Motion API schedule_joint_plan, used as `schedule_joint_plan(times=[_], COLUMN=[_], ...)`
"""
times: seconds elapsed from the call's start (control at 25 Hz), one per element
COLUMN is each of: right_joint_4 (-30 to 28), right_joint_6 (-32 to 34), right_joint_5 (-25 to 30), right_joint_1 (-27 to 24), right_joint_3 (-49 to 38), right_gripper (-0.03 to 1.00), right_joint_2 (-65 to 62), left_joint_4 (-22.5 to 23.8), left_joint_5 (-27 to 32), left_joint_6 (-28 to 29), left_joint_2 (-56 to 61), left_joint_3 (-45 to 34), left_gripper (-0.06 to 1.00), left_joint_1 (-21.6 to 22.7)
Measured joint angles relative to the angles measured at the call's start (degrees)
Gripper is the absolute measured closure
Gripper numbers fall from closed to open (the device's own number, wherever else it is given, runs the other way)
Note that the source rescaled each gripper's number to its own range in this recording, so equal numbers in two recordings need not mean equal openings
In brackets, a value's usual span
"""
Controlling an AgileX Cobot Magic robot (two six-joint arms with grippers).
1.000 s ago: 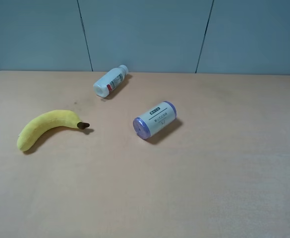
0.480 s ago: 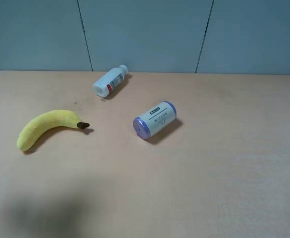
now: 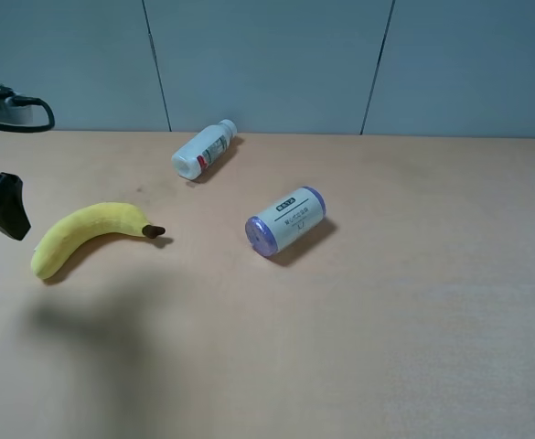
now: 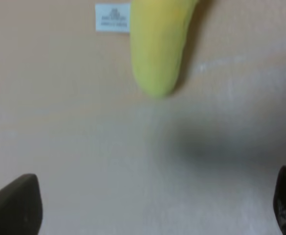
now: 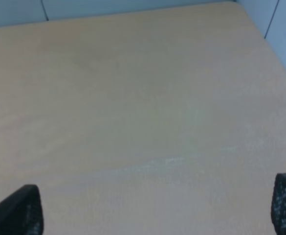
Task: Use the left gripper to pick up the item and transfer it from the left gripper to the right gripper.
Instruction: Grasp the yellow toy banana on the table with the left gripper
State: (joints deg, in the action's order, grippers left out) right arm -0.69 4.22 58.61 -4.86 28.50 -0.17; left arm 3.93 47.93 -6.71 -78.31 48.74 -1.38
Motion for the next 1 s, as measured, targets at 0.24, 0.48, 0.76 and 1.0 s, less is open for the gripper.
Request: schedule_joint_plan(times=[0.24, 0.48, 0.76, 1.0], right_joint_4=[0.0, 0.0, 0.0, 0.0], right_joint_6=[0.0, 0.0, 0.0, 0.0], right_joint_5=[0.0, 0.0, 0.0, 0.0], right_joint_1=[0.0, 0.0, 0.0, 0.0], right_joint_3=[0.0, 0.0, 0.0, 0.0], right_gripper=[-0.03, -0.03, -0.03, -0.03], right_joint_2=[0.0, 0.0, 0.0, 0.0], left_joint_4=[0.0, 0.0, -0.2, -0.7], left_joint_5=[-5.9, -13.4, -19.7, -22.2], left_joint_6=[-5.0, -6.8, -7.7, -7.7], left_joint_2=[-9.8, -17.4, -26.0, -28.7], left_joint_3=[0.0, 0.1, 0.1, 0.1], left_gripper=[0.02, 0.02, 0.04, 0.25], left_joint_1=[0.0, 0.0, 0.0, 0.0])
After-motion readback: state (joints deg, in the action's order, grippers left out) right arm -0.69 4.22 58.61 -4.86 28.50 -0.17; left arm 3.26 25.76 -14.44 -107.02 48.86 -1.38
